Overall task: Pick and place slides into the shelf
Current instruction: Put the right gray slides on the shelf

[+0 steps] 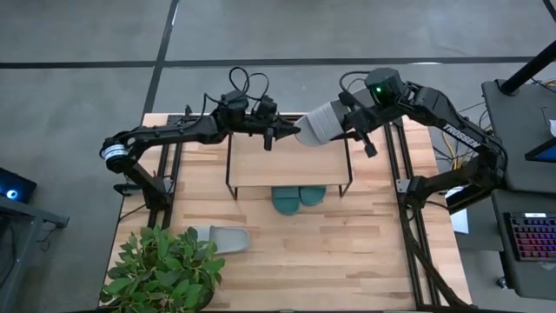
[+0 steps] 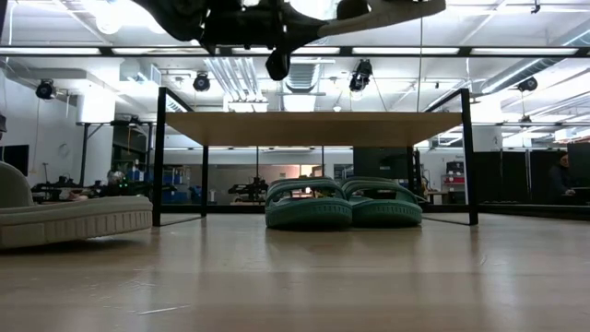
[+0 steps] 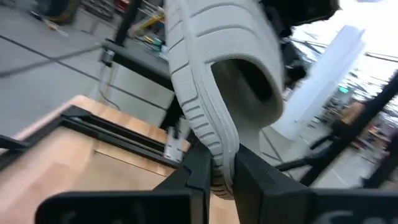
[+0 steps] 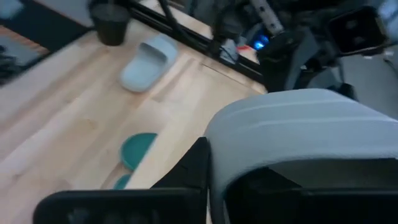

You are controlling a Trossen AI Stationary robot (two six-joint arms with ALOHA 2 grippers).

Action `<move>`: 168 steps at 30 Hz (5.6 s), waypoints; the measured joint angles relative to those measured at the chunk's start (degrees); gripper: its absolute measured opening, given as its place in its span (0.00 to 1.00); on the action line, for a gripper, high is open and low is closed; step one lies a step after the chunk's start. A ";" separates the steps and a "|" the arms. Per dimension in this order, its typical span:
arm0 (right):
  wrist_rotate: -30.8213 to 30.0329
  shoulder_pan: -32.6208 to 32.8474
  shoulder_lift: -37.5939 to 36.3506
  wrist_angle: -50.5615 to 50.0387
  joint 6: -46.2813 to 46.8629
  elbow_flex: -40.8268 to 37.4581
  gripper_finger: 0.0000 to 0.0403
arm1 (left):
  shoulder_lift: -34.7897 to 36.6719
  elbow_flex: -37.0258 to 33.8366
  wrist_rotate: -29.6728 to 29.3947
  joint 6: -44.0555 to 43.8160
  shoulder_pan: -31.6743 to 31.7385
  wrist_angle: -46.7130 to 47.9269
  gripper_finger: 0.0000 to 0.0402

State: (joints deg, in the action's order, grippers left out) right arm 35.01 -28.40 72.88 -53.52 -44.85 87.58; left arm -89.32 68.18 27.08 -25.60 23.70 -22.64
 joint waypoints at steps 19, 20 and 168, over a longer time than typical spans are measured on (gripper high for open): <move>-16.20 0.01 -9.66 -0.50 10.39 3.38 0.26 | 0.09 -1.09 -5.42 0.72 -0.07 -2.50 0.04; -16.20 0.01 -10.47 -0.48 11.20 3.38 0.26 | 0.09 -1.09 -6.58 1.00 -0.06 -2.49 0.04; -75.46 27.01 1.91 43.82 -26.36 -17.59 0.03 | 0.11 -14.79 -21.29 -12.44 -2.71 -39.93 0.33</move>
State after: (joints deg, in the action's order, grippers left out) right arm -40.45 -1.39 74.79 -9.71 -71.21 69.99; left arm -89.21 53.39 5.79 -38.04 21.00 -62.57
